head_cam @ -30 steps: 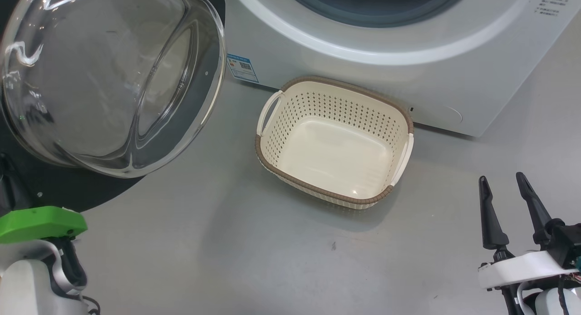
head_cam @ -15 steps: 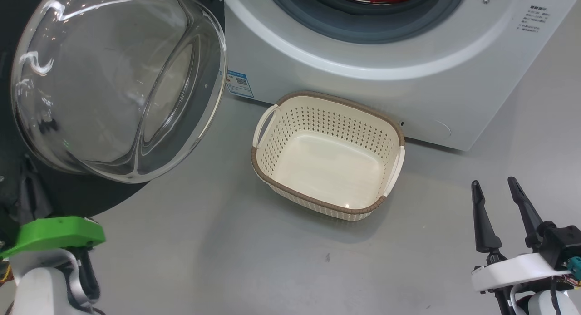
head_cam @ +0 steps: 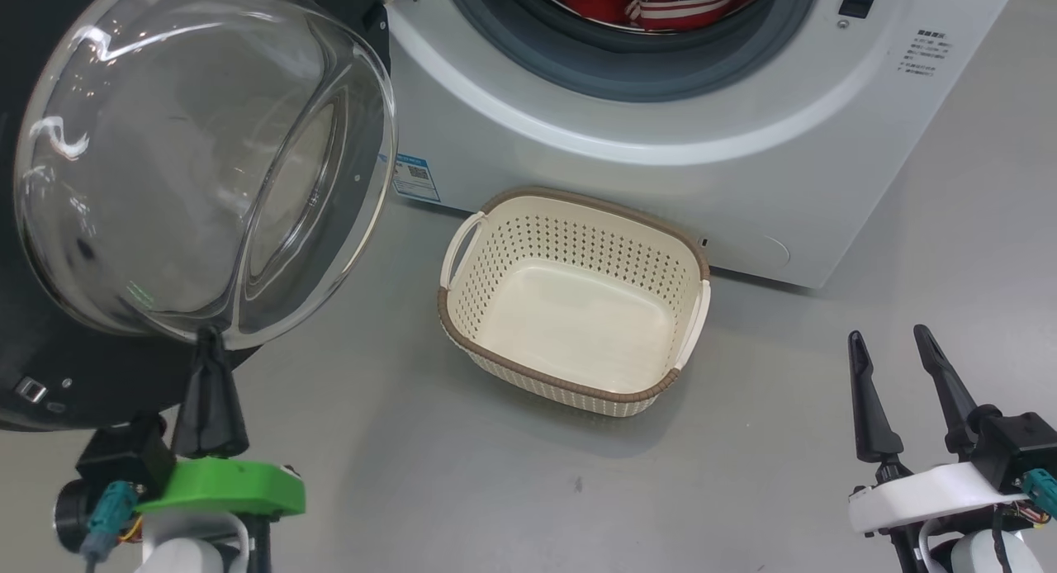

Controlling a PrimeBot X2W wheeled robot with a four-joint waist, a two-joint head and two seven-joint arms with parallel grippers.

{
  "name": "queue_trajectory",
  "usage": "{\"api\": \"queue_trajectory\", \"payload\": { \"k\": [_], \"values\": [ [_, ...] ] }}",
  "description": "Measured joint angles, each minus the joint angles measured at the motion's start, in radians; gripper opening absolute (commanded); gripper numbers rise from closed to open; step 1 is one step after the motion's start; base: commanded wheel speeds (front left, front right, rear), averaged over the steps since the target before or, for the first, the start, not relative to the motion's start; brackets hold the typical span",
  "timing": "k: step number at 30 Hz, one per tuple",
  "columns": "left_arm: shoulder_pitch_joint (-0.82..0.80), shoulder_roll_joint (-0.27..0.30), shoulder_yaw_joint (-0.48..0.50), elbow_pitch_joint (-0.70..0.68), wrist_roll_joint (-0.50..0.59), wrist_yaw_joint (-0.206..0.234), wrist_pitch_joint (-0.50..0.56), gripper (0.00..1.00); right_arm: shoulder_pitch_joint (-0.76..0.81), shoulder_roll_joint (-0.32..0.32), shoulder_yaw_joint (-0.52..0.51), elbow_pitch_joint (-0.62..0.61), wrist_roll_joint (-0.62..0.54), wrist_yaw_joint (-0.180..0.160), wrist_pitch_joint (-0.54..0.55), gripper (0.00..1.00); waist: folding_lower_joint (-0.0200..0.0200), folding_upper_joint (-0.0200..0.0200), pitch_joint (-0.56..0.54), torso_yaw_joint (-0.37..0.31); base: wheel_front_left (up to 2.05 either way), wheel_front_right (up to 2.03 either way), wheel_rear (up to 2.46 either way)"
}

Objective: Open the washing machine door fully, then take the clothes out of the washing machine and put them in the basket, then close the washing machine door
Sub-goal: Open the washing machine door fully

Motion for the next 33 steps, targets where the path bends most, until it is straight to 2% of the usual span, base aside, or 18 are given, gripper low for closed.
{"api": "queue_trajectory", "payload": {
  "k": [7,13,15,16,17,18,19,33],
  "values": [
    [0.042,0.006,-0.129,-0.036,0.000,-0.008,0.000,0.00,0.000,0.003,0.006,-0.003,0.000,0.000,0.000,1.00,0.0000,0.0000,-0.009,-0.031,0.00,0.00,0.00],
    [0.054,0.011,-0.198,-0.040,0.023,-0.008,0.000,0.00,0.000,0.007,0.018,-0.004,0.000,0.000,0.000,1.00,0.0000,0.0000,-0.018,-0.069,0.00,0.00,0.00],
    [0.054,0.012,-0.216,-0.037,0.032,-0.008,0.000,0.35,0.000,0.009,0.021,-0.003,0.000,0.000,0.000,1.00,0.0000,0.0000,-0.023,-0.084,0.00,0.00,0.00],
    [0.054,0.014,-0.230,-0.030,0.037,-0.008,0.000,0.44,0.000,0.010,0.022,-0.003,0.000,0.000,0.000,1.00,0.0000,0.0000,-0.025,-0.092,0.00,0.00,0.00],
    [0.055,0.014,-0.241,-0.013,0.038,-0.008,0.000,0.69,0.001,0.011,0.023,-0.003,0.000,0.000,0.000,1.00,0.0000,0.0000,-0.028,-0.100,0.00,0.00,0.00],
    [0.059,0.013,-0.250,-0.001,0.042,-0.008,0.000,0.90,0.001,0.012,0.025,-0.002,0.000,0.000,0.000,1.00,0.0000,0.0000,-0.031,-0.108,0.00,0.00,0.00],
    [0.063,0.014,-0.256,0.002,0.042,-0.008,0.000,1.00,0.001,0.013,0.026,-0.001,0.000,0.000,0.000,1.00,0.0000,0.0000,-0.033,-0.117,0.00,0.00,0.00],
    [0.063,0.017,-0.288,0.055,0.050,-0.007,0.000,1.00,0.039,0.022,0.041,0.008,0.000,-0.001,0.000,1.00,0.0000,0.0000,-0.079,-0.251,0.00,0.00,0.00]
  ]
}}
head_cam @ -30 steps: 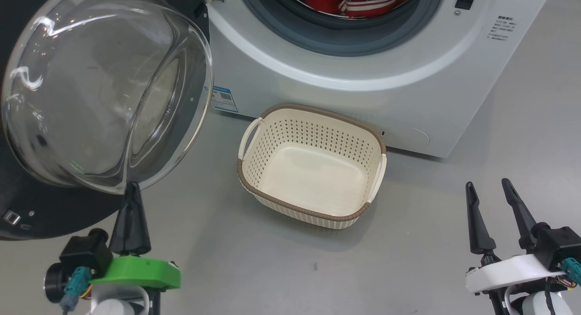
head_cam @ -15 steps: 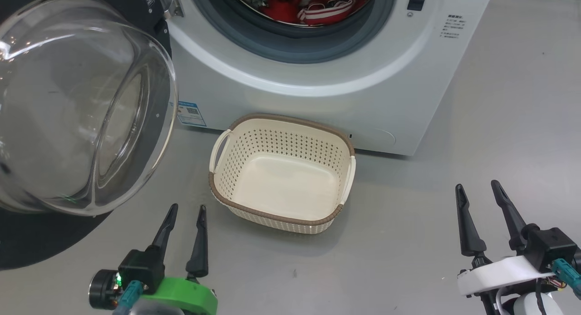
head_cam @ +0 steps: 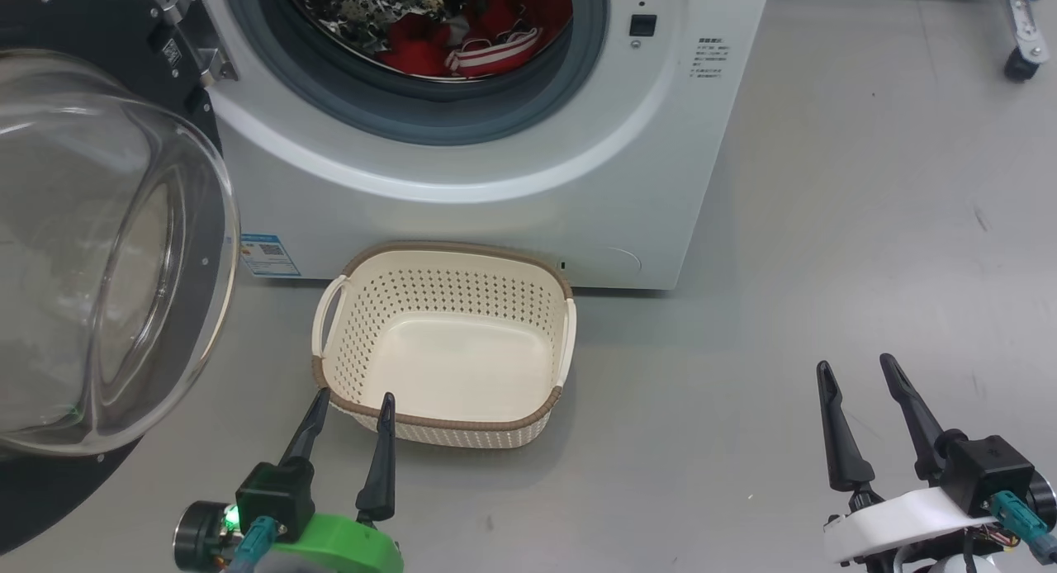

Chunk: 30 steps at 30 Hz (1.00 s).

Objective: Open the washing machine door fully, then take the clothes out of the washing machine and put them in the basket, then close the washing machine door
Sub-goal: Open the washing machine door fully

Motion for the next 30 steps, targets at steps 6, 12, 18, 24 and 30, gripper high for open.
{"api": "queue_trajectory", "payload": {
  "k": [6,12,18,24,30],
  "values": [
    [-0.001,0.000,0.002,0.010,0.006,0.001,0.000,1.00,0.014,0.002,0.006,-0.002,0.002,-0.002,0.000,1.00,0.0000,0.0000,-0.017,-0.051,0.00,0.00,0.00],
    [-0.001,0.001,0.002,0.027,0.010,0.009,0.000,1.00,0.049,0.003,0.008,-0.004,0.009,-0.013,0.000,1.00,0.0000,0.0000,-0.041,-0.086,0.00,0.00,0.00],
    [-0.001,0.002,0.002,0.042,0.010,0.010,0.000,1.00,0.076,0.004,0.023,-0.012,0.021,-0.029,0.000,1.00,0.0000,0.0000,-0.065,-0.107,0.00,0.00,0.00],
    [-0.001,0.002,-0.005,0.051,0.011,0.013,0.000,1.00,0.090,0.005,0.030,-0.026,0.043,-0.044,0.000,1.00,0.0000,0.0000,-0.073,-0.118,0.00,0.00,0.00],
    [-0.001,0.002,-0.005,0.060,0.011,0.015,0.000,1.00,0.094,0.005,0.035,-0.032,0.050,-0.054,0.000,1.00,0.0000,0.0000,-0.075,-0.120,0.00,0.00,0.00]
  ]
}}
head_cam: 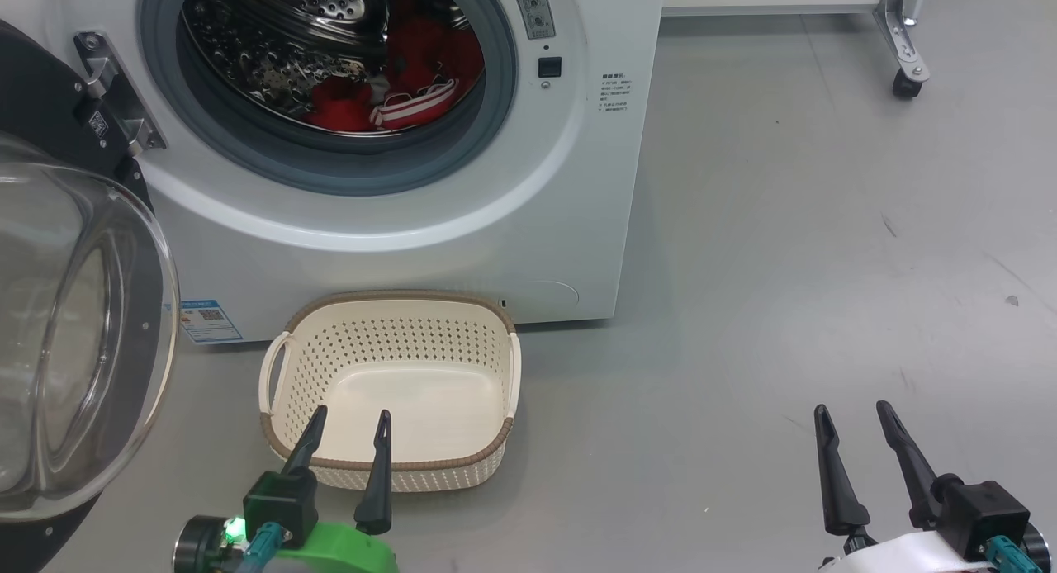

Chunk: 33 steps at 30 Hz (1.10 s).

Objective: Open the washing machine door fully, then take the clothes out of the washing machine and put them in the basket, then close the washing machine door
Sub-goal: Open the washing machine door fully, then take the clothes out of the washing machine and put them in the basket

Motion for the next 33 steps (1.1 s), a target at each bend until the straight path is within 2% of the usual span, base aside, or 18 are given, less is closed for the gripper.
{"api": "queue_trajectory", "payload": {
  "k": [33],
  "values": [
    [-0.002,0.001,-0.017,0.024,-0.002,0.011,0.000,1.00,0.032,0.002,0.030,-0.016,0.021,-0.043,0.000,1.00,0.0000,0.0000,-0.027,0.007,0.05,-0.05,0.00]
  ]
}}
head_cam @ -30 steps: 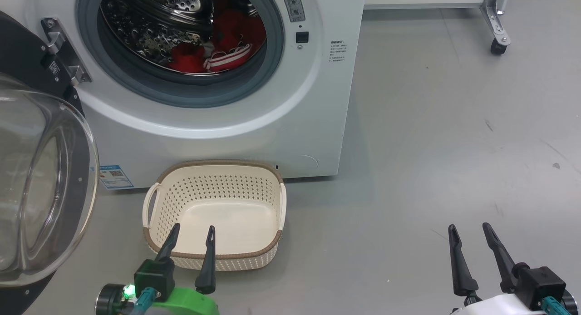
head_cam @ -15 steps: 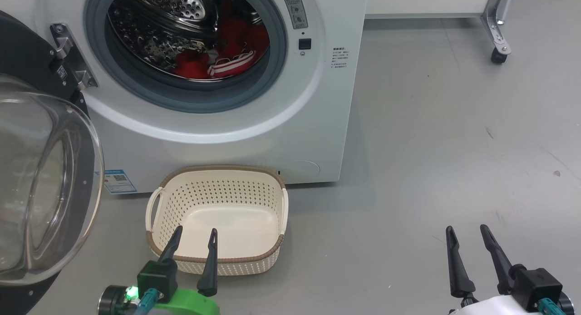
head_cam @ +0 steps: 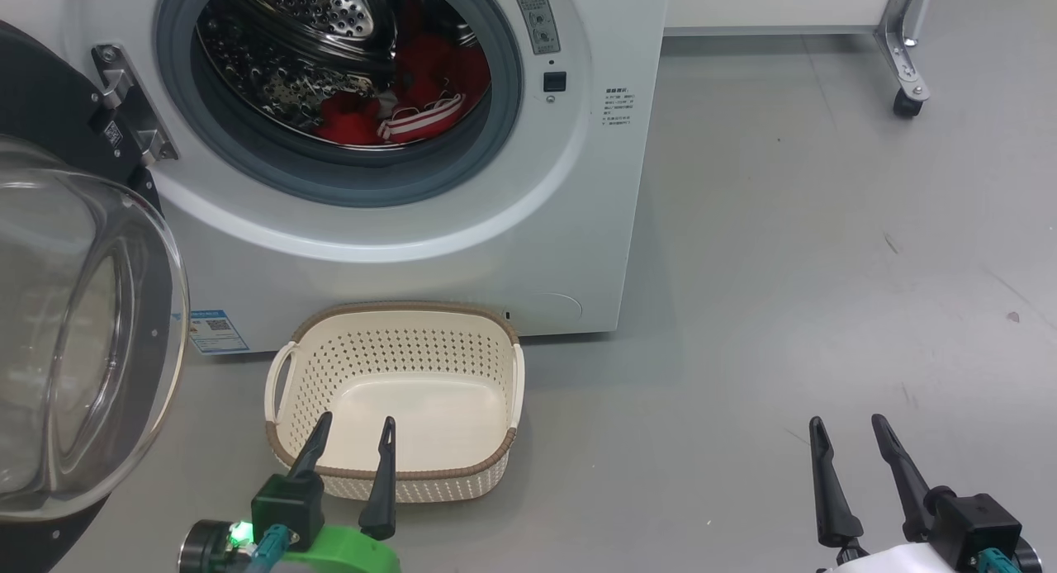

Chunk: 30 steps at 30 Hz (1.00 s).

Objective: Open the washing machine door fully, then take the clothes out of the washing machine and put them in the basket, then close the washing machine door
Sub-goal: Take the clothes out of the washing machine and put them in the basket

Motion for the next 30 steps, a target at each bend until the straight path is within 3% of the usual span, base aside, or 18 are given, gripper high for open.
{"api": "queue_trajectory", "payload": {
  "k": [30],
  "values": [
    [-0.009,0.000,0.000,-0.001,0.002,0.003,0.000,1.00,0.001,0.000,0.017,0.002,0.011,-0.009,0.000,1.00,0.0000,0.0000,0.002,-0.006,0.72,-0.72,0.00]
  ]
}}
